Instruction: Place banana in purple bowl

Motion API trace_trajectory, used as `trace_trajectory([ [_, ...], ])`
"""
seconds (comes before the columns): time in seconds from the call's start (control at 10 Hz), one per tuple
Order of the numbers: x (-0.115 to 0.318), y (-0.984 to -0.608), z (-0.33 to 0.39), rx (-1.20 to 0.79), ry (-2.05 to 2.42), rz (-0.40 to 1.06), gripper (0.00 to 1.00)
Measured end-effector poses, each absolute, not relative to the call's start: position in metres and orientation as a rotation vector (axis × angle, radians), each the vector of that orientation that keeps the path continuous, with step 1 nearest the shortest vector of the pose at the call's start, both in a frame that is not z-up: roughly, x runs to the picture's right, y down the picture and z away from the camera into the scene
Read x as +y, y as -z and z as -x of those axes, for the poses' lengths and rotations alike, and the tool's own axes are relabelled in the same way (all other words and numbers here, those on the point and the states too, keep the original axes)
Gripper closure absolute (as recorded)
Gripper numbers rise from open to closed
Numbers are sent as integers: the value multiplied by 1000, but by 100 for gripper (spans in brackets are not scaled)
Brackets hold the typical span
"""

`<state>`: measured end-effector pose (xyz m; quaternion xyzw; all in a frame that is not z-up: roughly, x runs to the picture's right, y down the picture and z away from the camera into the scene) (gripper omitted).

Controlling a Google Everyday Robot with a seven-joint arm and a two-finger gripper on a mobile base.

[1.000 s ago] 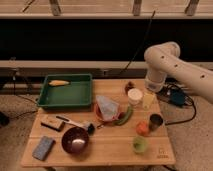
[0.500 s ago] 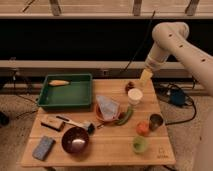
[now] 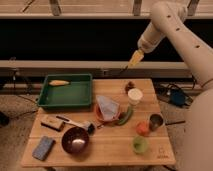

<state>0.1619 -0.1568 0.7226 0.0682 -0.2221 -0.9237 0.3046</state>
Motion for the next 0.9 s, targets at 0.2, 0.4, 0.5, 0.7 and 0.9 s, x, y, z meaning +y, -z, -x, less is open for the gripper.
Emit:
trace_trajectory([
  [0.2,-155,-722,-169,-585,2441,-171,20],
  [0.4,-156,-723,-163,-590,2446,-176,20],
  [0.5,-155,-724,-164,-590,2446,-176,20],
  [0.7,-153,-723,-167,-576,2486,-131,20],
  [0.9,-142,-735,-153,-581,2571,-71,20],
])
